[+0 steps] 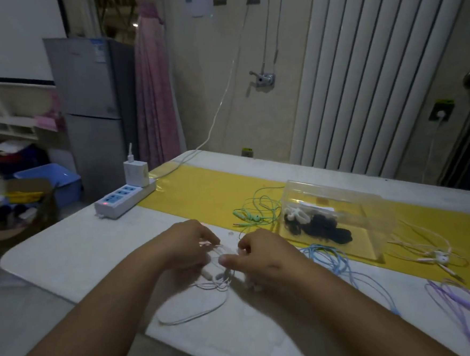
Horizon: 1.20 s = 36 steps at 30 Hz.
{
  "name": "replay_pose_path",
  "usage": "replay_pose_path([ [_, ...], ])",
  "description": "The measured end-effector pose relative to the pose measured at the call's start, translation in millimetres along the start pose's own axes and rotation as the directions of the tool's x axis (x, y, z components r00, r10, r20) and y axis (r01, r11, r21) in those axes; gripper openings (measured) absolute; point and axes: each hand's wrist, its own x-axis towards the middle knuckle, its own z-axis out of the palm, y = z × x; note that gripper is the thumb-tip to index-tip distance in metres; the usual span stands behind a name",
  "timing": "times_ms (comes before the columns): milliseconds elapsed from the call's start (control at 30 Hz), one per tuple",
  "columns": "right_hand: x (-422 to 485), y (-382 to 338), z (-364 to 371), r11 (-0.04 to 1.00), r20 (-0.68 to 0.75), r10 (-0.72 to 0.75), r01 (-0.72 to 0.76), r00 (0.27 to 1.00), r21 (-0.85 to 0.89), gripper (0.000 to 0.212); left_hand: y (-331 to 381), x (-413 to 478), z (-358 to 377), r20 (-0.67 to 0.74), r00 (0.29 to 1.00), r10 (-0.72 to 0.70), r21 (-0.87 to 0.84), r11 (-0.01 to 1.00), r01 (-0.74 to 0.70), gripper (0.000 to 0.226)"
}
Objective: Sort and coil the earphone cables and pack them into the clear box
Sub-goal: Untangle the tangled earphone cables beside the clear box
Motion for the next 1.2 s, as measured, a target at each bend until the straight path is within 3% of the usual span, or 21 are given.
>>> replay_pose_path([
  [167,5.4,-6.4,6.1,0.998,0.022,0.048,-0.049,0.999,0.035,0.031,-5.1,1.7,2.8,-0.127,0.991,0.044,-0.035,0.998,-0.049,0.006],
  [300,3.3,1.4,7.4,0.999,-0.056,0.032,-0.032,0.998,0.015,0.014,-2.3,5.6,8.9,-0.212,0.976,0.047,-0.249,0.963,-0.100,0.004],
  [367,-1.3,9.5,7.8,0.994,-0.138,0.039,-0.024,0.990,0.108,0.009,2.6,8.8,5.3,-0.185,0.982,0.041,-0.367,0.924,-0.108,0.004],
  [500,-7.1,18.2,1.7,0.900,-0.210,0.097,0.004,0.973,0.435,0.009,5.0,14.4,-5.5,0.020,0.997,0.076,-0.522,0.851,-0.054,0.014],
  [600,-8.7,14.9,-3.0,0.788,-0.209,0.115,0.039,0.971,0.615,0.010,-0.6,12.7,3.3,-0.035,0.998,0.044,-0.718,0.693,-0.055,0.006],
  [667,-10.5,11.4,-3.8,0.731,-0.223,0.119,0.067,0.967,0.679,0.009,-6.3,12.4,10.5,-0.069,0.997,0.027,-0.866,0.494,-0.073,0.024],
  [700,-11.1,10.3,-4.1,0.717,-0.237,0.118,0.082,0.964,0.692,0.009,-6.6,11.8,12.3,-0.067,0.997,0.049,-0.891,0.447,-0.082,0.031],
  [833,-12.1,7.1,-5.9,0.709,-0.292,0.095,0.141,0.952,0.690,0.007,-2.2,9.5,13.3,-0.076,0.979,0.187,-0.789,0.589,-0.174,0.028],
  [933,-13.2,4.6,-6.7,0.727,-0.322,0.067,0.175,0.944,0.664,0.006,-3.0,10.2,16.1,-0.109,0.973,0.201,-0.780,0.590,-0.209,0.025],
  [1100,-10.0,11.5,-4.4,0.788,-0.377,0.083,0.171,0.922,0.592,0.020,-3.0,8.3,9.8,-0.222,0.958,0.180,-0.884,0.378,-0.276,0.030],
  [1200,-7.5,14.5,-4.9,0.740,-0.387,0.104,0.189,0.916,0.646,0.025,-8.2,8.0,4.5,-0.253,0.943,0.216,-0.939,0.180,-0.293,0.035],
])
